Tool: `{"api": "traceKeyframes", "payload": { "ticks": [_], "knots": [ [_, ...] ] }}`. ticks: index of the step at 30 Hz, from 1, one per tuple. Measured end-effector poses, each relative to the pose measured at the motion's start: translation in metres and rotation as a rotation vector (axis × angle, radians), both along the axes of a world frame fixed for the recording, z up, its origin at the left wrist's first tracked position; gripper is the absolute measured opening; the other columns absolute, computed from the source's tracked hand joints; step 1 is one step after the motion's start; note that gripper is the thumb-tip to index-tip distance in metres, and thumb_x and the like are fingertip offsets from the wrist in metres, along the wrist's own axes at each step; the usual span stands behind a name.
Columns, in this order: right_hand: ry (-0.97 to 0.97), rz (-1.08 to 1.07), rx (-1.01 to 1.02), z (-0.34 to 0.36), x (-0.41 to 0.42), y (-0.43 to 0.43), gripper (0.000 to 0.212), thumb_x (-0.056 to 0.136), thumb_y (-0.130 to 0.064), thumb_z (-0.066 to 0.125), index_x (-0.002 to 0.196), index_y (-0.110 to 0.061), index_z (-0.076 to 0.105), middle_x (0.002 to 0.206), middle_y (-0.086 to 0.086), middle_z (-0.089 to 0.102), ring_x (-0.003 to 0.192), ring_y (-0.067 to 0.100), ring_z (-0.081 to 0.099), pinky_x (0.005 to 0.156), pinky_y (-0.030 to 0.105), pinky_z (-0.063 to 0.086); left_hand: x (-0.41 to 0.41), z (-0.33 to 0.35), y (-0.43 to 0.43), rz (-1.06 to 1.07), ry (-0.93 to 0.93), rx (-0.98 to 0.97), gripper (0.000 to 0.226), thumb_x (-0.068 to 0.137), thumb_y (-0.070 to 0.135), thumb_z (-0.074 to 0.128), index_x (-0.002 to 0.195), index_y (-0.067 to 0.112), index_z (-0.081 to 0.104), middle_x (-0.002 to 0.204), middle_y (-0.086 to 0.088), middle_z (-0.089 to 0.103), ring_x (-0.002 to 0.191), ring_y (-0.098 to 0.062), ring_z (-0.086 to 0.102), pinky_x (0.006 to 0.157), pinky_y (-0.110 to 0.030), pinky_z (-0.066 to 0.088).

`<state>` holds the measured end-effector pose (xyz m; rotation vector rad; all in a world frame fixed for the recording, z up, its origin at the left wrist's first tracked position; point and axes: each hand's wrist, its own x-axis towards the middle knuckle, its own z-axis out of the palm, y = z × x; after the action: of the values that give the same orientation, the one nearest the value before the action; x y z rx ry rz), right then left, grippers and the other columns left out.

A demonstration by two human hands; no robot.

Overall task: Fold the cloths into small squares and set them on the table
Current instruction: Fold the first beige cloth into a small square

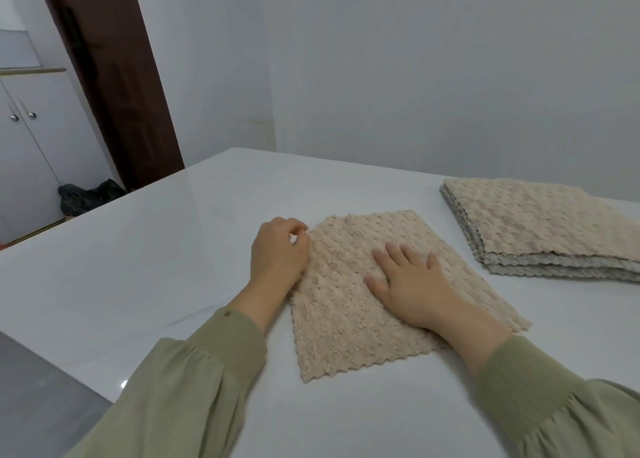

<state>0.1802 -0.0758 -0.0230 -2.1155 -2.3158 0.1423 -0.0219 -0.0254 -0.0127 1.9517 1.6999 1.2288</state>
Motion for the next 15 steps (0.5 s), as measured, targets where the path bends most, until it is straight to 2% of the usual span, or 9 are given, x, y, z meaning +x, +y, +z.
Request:
{"api": "traceKeyframes", "payload": {
  "ticks": [4,6,9,11,13,15],
  "knots": [
    [-0.006,-0.009,0.024,0.001,0.000,0.001,0.066,0.094,-0.060,0.014,0.151,-0.028,0.002,0.159,-0.001,-0.005,0.146,0.021,-0.004,0.115,0.052,-0.004,0.002,-0.003,0.027,0.130,0.319,-0.262,0.042,0.092,0.049,0.037,0.097,0.021,0.068,0.101,0.001,0.060,0.108,-0.023,0.044,0.089,-0.039,0.038],
    [0.012,-0.010,0.027,0.001,-0.001,0.000,0.066,0.094,-0.059,0.015,0.151,-0.028,0.003,0.159,-0.001,-0.004,0.146,0.021,-0.003,0.116,0.051,-0.003,0.011,-0.002,0.032,0.115,0.361,-0.298,0.036,0.089,0.048,0.041,0.092,0.021,0.064,0.097,0.001,0.060,0.105,-0.022,0.044,0.088,-0.039,0.037],
    [0.051,-0.014,0.039,0.001,0.000,-0.001,0.065,0.095,-0.058,0.018,0.151,-0.028,0.007,0.159,-0.002,-0.001,0.146,0.020,-0.001,0.117,0.050,-0.001,0.019,-0.002,0.031,0.028,0.262,-0.235,0.009,0.087,0.026,0.049,0.085,0.021,0.055,0.090,0.003,0.056,0.093,-0.019,0.048,0.077,-0.032,0.039],
    [0.084,-0.019,0.062,0.002,-0.001,-0.002,0.063,0.095,-0.057,0.022,0.150,-0.028,0.012,0.159,-0.003,0.004,0.146,0.019,0.002,0.117,0.049,0.001,0.018,-0.002,0.026,-0.100,0.210,-0.144,0.010,0.087,0.012,0.049,0.082,0.020,0.051,0.087,0.006,0.053,0.084,-0.017,0.049,0.065,-0.025,0.034],
    [0.118,-0.028,0.084,0.003,-0.001,-0.004,0.061,0.095,-0.054,0.026,0.149,-0.028,0.017,0.159,-0.003,0.009,0.146,0.018,0.006,0.117,0.048,0.002,0.017,-0.001,0.018,-0.267,0.293,-0.091,0.014,0.086,0.009,0.053,0.083,0.022,0.055,0.091,0.010,0.052,0.088,-0.014,0.051,0.068,-0.021,0.034],
    [0.142,-0.038,0.105,0.004,-0.001,-0.005,0.059,0.095,-0.052,0.029,0.148,-0.027,0.021,0.158,-0.002,0.013,0.145,0.017,0.009,0.117,0.047,0.004,0.018,0.000,0.012,-0.395,0.343,-0.066,0.007,0.087,0.020,0.059,0.086,0.023,0.065,0.102,0.013,0.057,0.099,-0.009,0.053,0.081,-0.022,0.040]
  ]
}}
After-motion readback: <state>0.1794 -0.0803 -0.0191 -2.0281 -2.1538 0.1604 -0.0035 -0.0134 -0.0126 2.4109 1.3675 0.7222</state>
